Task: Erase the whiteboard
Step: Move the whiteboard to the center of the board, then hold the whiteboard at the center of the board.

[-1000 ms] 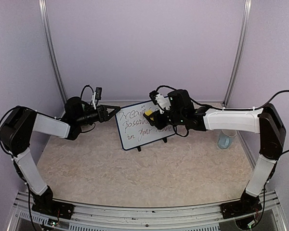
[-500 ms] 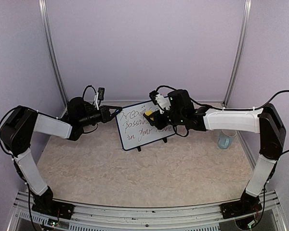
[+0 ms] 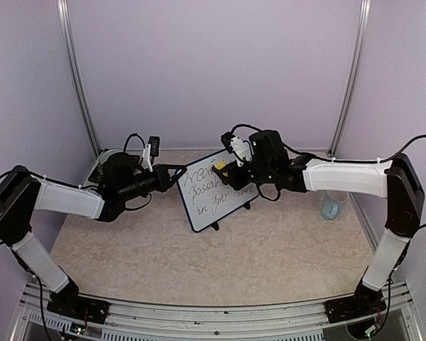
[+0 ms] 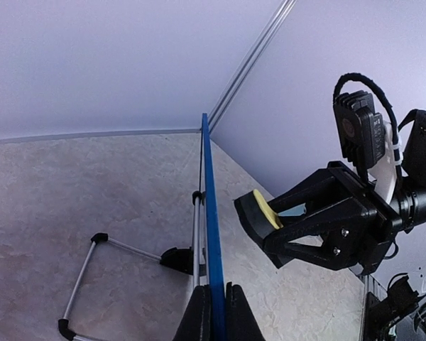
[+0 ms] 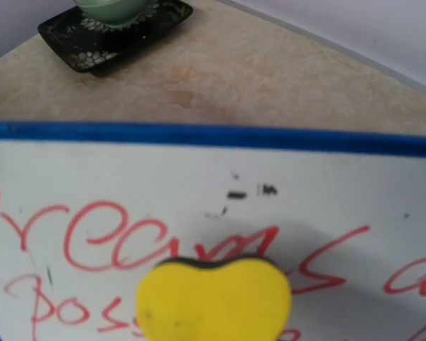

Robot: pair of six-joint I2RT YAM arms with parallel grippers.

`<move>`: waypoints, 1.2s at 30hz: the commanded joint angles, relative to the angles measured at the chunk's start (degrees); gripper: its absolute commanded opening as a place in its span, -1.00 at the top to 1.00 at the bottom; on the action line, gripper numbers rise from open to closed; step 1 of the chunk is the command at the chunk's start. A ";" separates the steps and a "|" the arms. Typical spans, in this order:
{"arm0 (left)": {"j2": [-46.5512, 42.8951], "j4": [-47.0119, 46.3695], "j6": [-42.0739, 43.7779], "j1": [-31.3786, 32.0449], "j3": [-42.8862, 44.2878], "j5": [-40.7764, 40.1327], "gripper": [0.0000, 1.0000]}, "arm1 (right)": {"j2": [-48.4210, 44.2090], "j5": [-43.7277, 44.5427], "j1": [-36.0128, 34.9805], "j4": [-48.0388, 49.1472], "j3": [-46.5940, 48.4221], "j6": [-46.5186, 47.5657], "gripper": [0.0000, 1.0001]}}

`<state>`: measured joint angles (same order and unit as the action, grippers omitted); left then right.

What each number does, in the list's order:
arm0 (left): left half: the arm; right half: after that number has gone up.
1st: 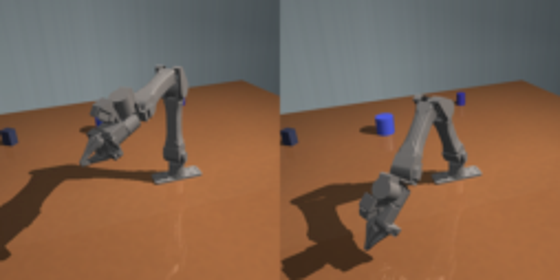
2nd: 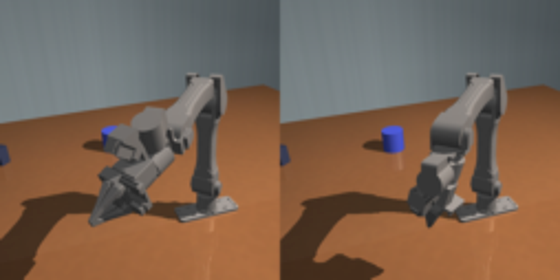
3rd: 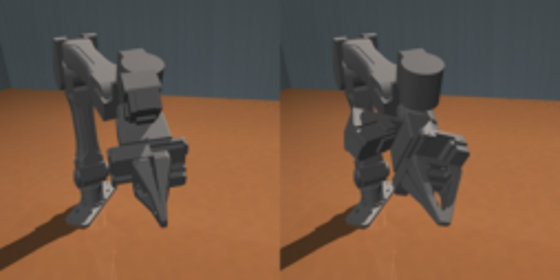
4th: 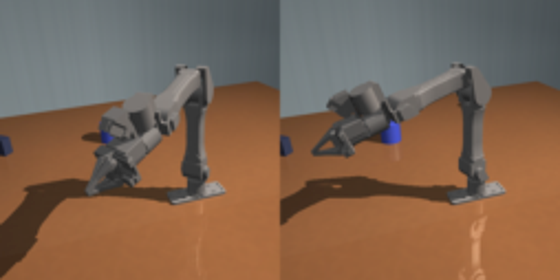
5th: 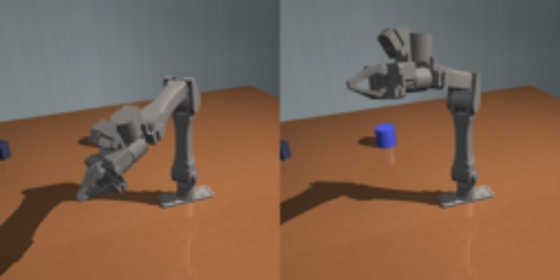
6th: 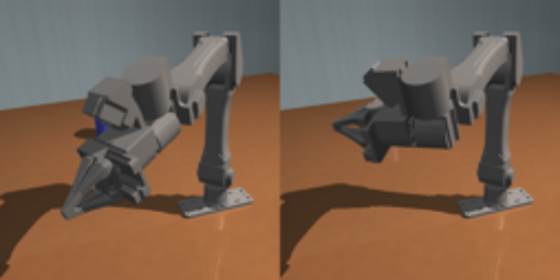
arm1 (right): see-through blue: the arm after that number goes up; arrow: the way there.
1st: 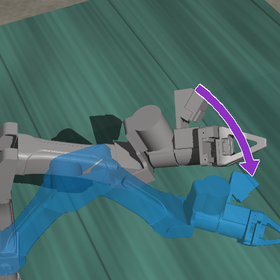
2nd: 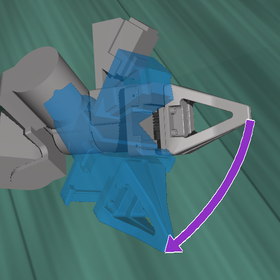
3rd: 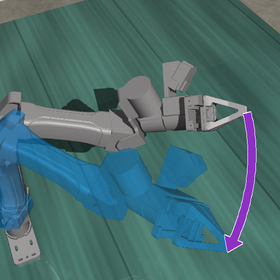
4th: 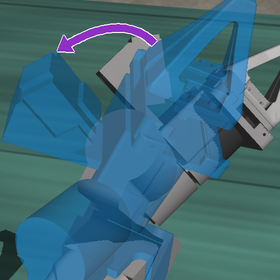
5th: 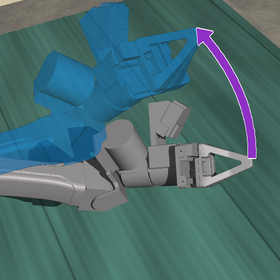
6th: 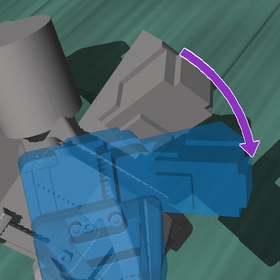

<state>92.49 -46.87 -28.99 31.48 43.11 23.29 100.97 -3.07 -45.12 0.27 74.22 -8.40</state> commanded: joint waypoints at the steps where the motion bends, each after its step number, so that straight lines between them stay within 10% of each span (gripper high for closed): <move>1: -3.81 2.49 -3.67 3.27 -1.60 -9.99 0.91 | -2.95 -0.91 -0.82 0.02 0.10 0.25 0.61; 14: -13.04 6.76 -4.99 4.47 -4.82 -17.99 0.28 | -3.33 -0.36 -3.47 -1.01 0.05 1.38 0.61; 27: -26.99 36.18 -9.05 6.13 9.26 -26.95 -0.96 | -5.07 2.12 -4.27 -1.77 -1.88 0.35 0.62; 36: -28.15 47.97 -16.58 8.24 19.22 -31.77 -0.97 | -6.54 2.45 -4.25 -5.61 0.19 -1.04 0.61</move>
<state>64.47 -7.70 -41.56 38.11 56.66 -3.60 97.12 -1.30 -49.12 -2.85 73.03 -8.58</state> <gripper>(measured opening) 0.986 0.254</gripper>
